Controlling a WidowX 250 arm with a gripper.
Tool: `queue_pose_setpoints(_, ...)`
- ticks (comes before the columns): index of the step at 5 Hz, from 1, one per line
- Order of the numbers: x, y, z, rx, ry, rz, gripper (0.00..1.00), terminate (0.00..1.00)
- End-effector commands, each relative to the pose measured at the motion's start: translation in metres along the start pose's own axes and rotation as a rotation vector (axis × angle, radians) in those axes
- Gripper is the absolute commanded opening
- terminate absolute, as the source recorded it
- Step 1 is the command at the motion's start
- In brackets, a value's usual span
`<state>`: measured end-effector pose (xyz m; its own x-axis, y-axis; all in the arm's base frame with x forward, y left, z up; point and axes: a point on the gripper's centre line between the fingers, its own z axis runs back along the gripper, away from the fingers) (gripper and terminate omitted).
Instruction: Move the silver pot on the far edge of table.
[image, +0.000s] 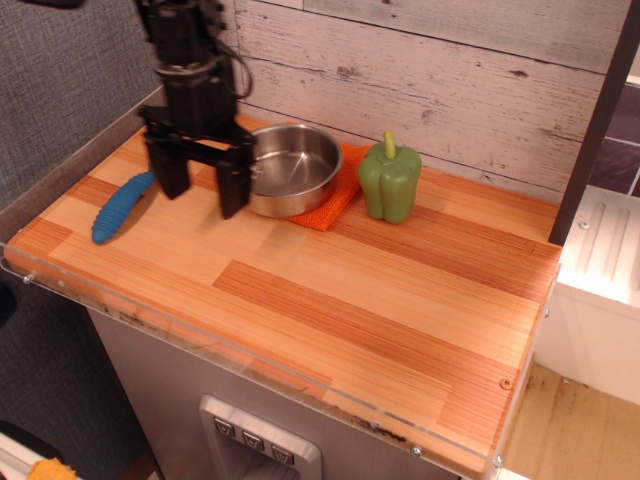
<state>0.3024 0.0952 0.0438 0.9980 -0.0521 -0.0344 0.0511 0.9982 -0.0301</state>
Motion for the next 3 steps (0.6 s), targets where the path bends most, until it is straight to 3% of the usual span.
queue_pose_setpoints(1,0.023,-0.045,0.008,0.030,-0.048,-0.126,1.00,0.00)
queue_pose_setpoints(3,0.041,-0.065,0.014,0.054,-0.074,-0.174,1.00,0.00)
